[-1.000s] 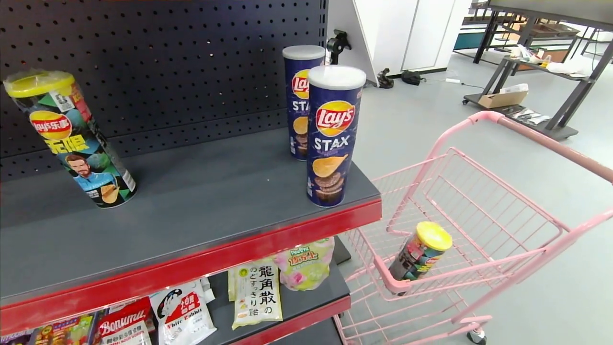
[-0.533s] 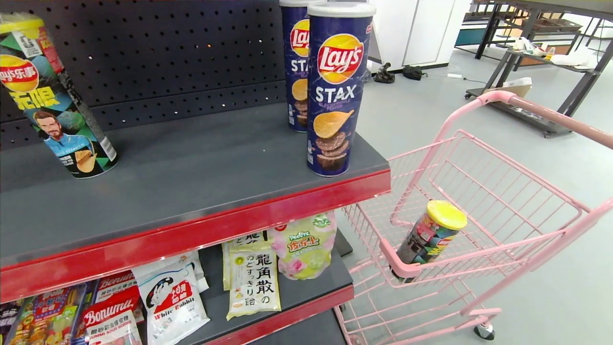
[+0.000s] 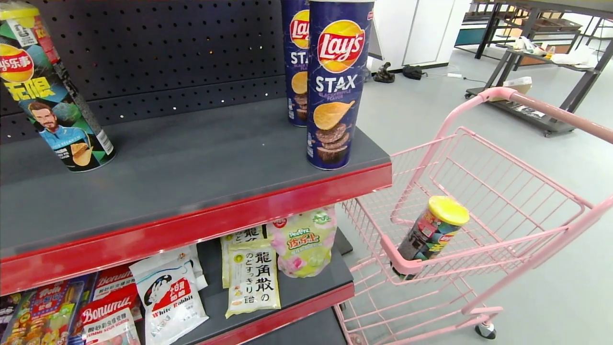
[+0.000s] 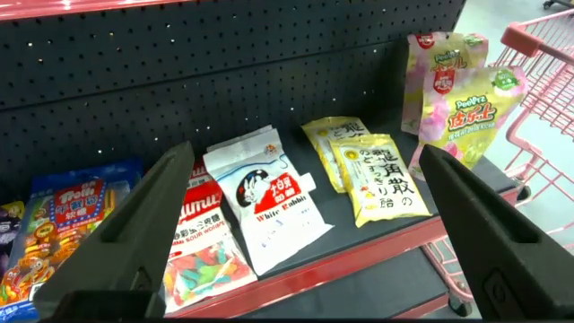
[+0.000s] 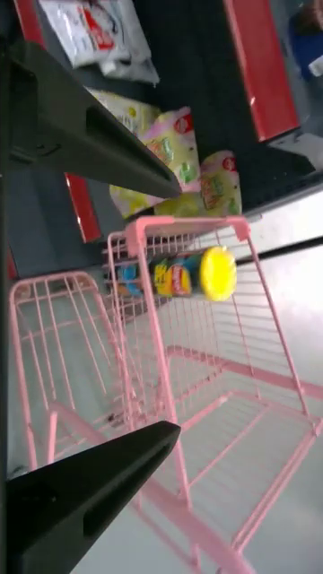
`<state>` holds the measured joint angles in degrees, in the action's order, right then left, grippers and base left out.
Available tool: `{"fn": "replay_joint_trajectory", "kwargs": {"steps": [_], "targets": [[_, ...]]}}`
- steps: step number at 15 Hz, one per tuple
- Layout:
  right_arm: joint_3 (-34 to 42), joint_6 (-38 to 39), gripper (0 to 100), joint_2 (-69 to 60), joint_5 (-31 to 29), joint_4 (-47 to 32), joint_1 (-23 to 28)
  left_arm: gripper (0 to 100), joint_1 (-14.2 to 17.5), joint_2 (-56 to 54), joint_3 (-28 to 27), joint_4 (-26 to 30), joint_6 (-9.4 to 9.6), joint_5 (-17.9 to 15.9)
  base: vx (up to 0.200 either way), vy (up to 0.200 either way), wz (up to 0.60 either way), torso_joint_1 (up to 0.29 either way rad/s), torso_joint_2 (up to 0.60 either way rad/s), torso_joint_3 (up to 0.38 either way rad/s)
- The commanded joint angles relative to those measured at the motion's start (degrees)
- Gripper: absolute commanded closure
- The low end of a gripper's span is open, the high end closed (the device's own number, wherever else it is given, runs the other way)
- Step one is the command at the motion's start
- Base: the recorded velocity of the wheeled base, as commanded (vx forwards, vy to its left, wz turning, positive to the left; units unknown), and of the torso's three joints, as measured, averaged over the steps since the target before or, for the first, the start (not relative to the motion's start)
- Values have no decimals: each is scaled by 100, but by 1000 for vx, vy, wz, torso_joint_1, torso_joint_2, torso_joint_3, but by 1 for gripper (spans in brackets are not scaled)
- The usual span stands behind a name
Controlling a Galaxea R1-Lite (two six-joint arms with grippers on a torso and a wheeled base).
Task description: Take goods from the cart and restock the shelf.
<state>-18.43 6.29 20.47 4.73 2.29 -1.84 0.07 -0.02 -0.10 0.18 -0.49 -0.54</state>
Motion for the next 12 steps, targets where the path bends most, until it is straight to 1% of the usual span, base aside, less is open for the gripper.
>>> {"fn": "replay_joint_trajectory", "kwargs": {"steps": [1, 2, 4, 5, 7, 12], "targets": [[-662, 478, 0, 3464, 230, 1511, -607, 0, 1, 2, 1, -1, -4, 1, 0, 0, 0, 0, 0, 0], [-336, 487, 0, 4149, 292, 2408, -625, 0, 1, 2, 1, -1, -4, 1, 0, 0, 0, 0, 0, 0], [59, 487, 0, 5398, 432, 3831, -589, 0, 1, 2, 1, -1, -4, 1, 0, 0, 0, 0, 0, 0], [129, 505, 0, 5951, 520, 4253, -589, 0, 1, 2, 1, -1, -4, 1, 0, 0, 0, 0, 0, 0], [77, 549, 0, 6320, 652, 4306, -598, 0, 1, 2, 1, -1, -4, 1, 0, 0, 0, 0, 0, 0], [-196, 663, 0, 6909, 678, 4324, -607, 0, 1, 2, 1, -1, -4, 1, 0, 0, 0, 0, 0, 0]]}}
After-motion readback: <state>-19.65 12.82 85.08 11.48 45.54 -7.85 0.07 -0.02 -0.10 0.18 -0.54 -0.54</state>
